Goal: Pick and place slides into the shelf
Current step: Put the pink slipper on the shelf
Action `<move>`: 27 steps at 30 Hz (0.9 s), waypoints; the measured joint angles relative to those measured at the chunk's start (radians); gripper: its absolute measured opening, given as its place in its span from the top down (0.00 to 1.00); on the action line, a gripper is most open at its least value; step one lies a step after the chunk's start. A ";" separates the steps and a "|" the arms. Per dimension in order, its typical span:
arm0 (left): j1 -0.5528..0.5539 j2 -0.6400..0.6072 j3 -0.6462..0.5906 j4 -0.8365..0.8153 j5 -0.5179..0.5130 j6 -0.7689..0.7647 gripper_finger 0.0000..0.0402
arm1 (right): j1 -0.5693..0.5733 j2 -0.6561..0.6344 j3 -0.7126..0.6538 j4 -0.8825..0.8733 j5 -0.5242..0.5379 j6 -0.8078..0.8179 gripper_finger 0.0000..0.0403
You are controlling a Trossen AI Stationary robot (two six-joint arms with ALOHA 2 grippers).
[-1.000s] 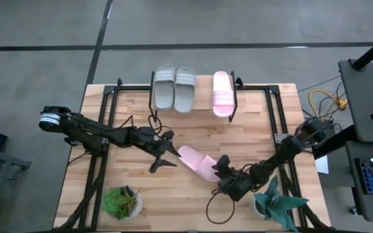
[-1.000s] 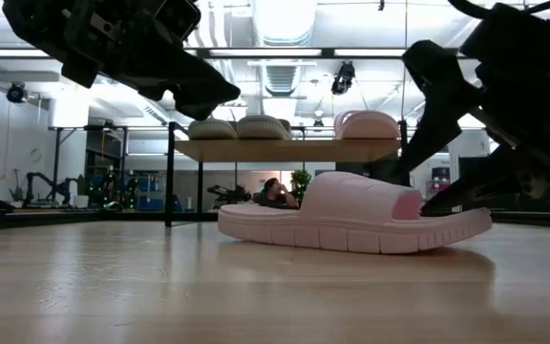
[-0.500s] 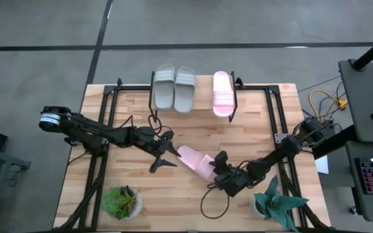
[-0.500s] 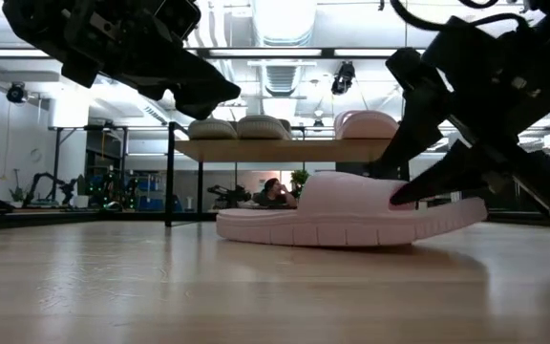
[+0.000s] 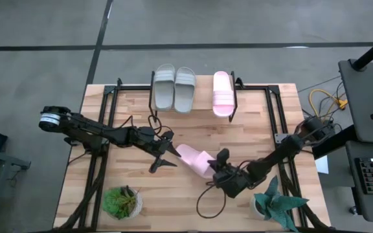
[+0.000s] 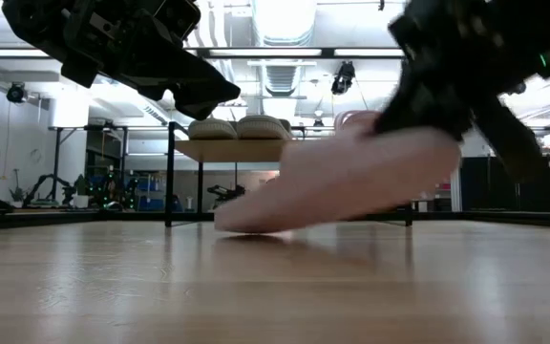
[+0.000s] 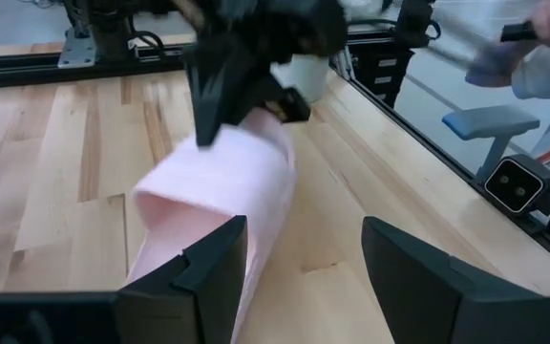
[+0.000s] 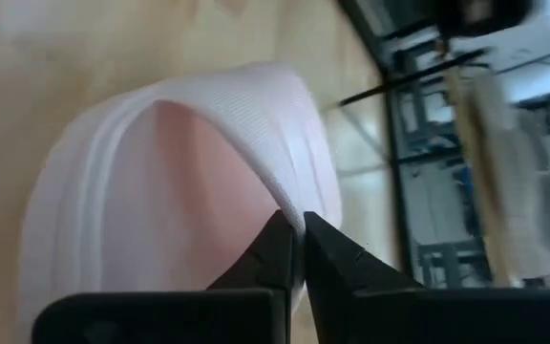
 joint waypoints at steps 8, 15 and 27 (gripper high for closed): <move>0.000 -0.064 -0.003 -0.036 -0.022 0.000 0.52 | 0.013 -0.121 0.113 -0.041 0.131 -0.007 0.98; -0.004 -0.200 -0.008 -0.167 -0.215 0.001 0.52 | 0.023 -0.208 0.286 -0.078 0.378 -0.022 0.98; -0.031 -0.357 -0.017 -0.220 -0.526 0.003 0.52 | -0.173 -0.179 0.531 -0.085 0.462 -0.073 0.98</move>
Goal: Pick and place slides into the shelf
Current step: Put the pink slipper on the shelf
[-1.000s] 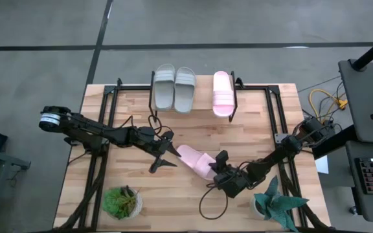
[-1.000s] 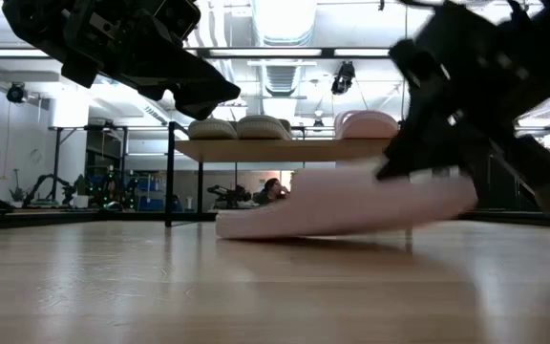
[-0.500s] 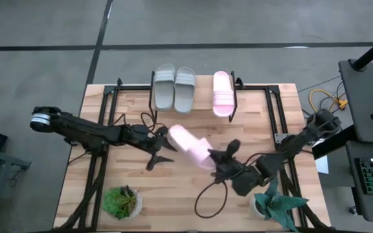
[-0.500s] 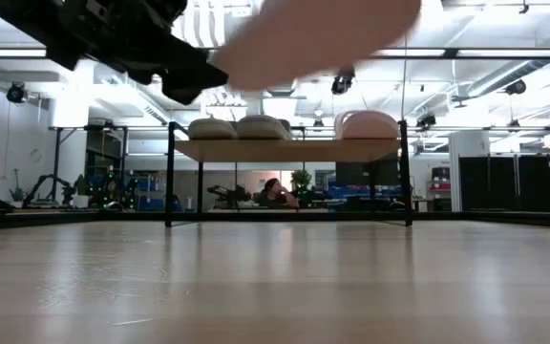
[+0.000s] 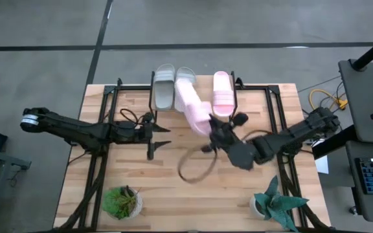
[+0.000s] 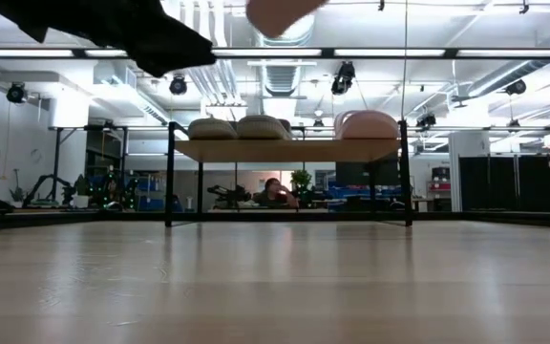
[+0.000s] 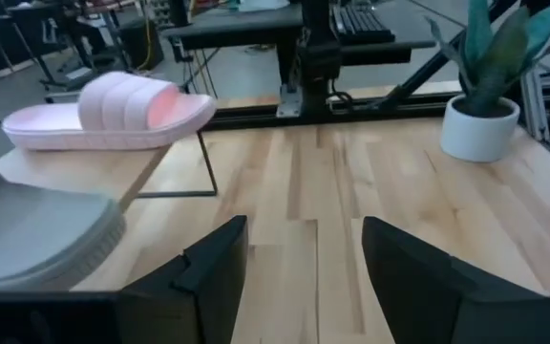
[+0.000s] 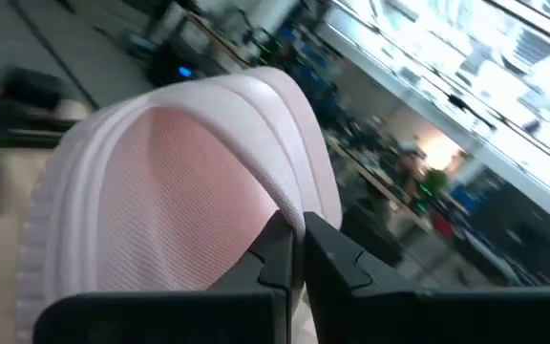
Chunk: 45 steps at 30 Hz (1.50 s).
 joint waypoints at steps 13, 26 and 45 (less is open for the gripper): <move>0.001 -0.181 0.000 -0.035 -0.029 0.000 0.52 | -0.226 0.067 0.009 -0.042 -0.034 0.169 0.98; 0.001 -0.278 -0.001 -0.109 -0.033 0.058 0.52 | -0.338 0.136 0.029 -0.089 -0.034 0.152 0.98; 0.001 -0.246 -0.002 -0.141 -0.110 0.107 0.52 | -0.438 0.217 0.021 -0.268 -0.092 0.257 0.98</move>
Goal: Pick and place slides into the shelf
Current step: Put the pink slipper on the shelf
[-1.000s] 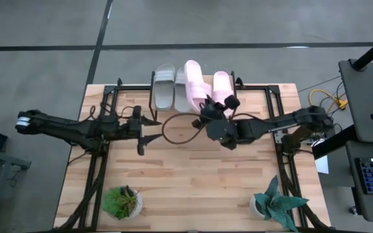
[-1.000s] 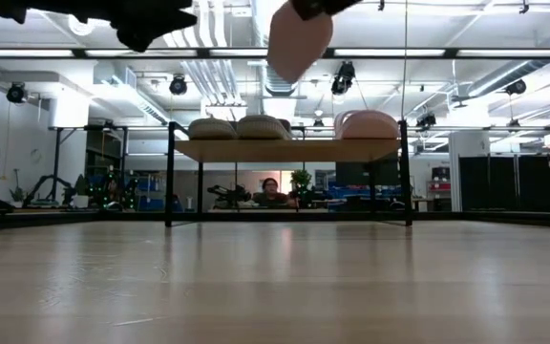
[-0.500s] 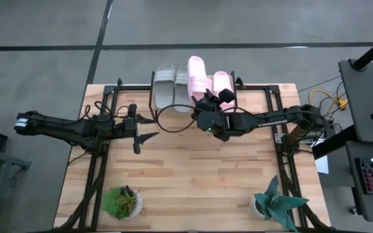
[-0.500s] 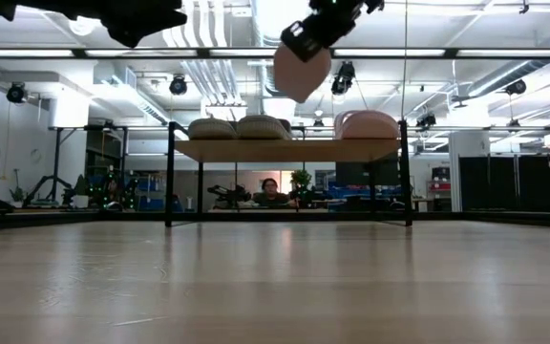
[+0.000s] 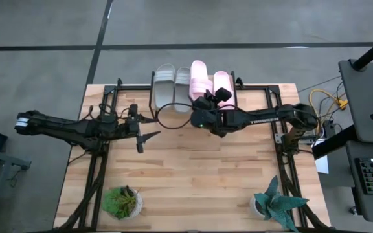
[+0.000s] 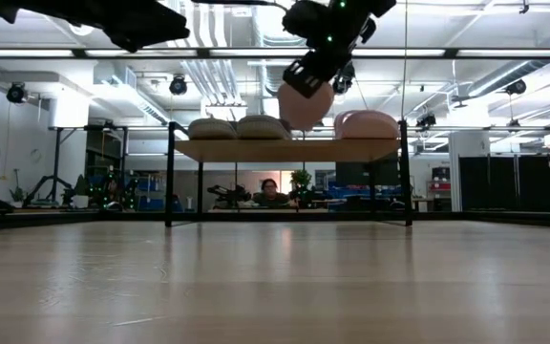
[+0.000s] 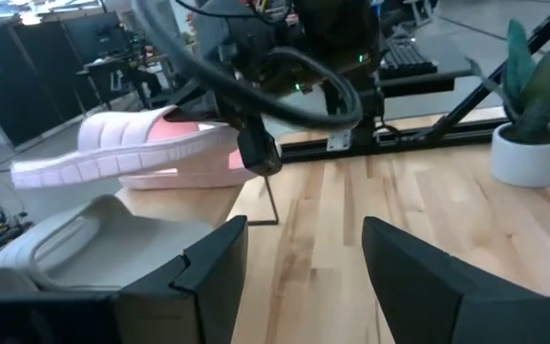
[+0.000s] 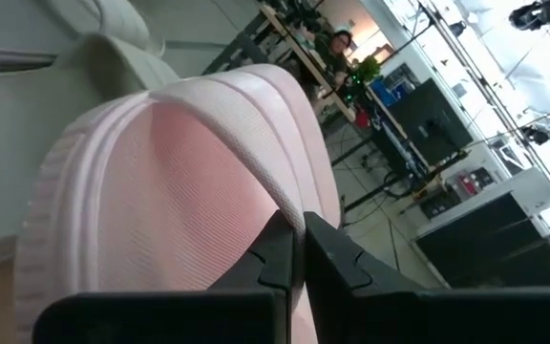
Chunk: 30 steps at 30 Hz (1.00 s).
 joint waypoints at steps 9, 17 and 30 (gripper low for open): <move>0.000 0.012 0.000 0.000 -0.019 0.008 0.52 | -0.028 0.019 -0.004 -0.041 -0.009 0.016 0.98; 0.000 -0.001 0.000 -0.019 -0.022 0.008 0.52 | -0.028 0.019 0.004 -0.120 -0.010 0.008 0.98; 0.000 0.003 0.000 -0.022 -0.023 0.008 0.52 | -0.027 0.019 0.008 -0.178 -0.046 0.009 0.98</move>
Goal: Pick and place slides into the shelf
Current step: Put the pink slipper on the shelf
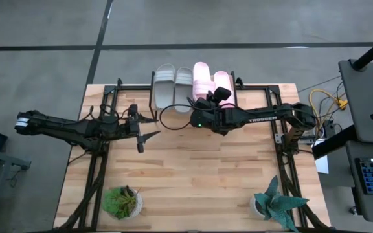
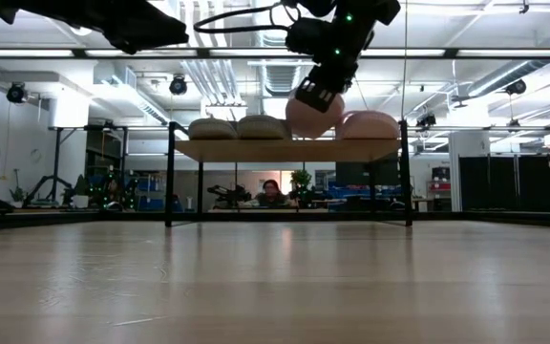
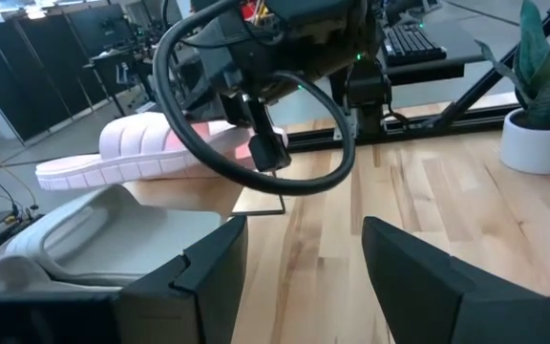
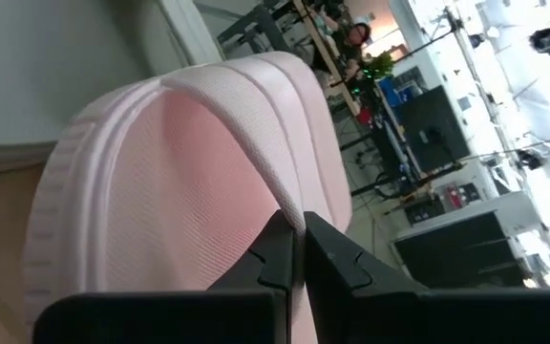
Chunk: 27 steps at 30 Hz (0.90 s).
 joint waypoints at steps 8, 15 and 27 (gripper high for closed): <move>0.000 0.001 0.000 0.001 0.000 0.000 0.52 | 0.000 0.001 -0.002 0.000 -0.042 -0.001 0.98; 0.000 0.001 0.000 0.001 0.000 -0.001 0.52 | 0.001 0.001 -0.002 0.001 -0.079 0.043 0.98; 0.000 0.004 0.000 0.001 0.000 -0.001 0.52 | 0.005 0.001 -0.002 0.001 -0.109 0.129 0.86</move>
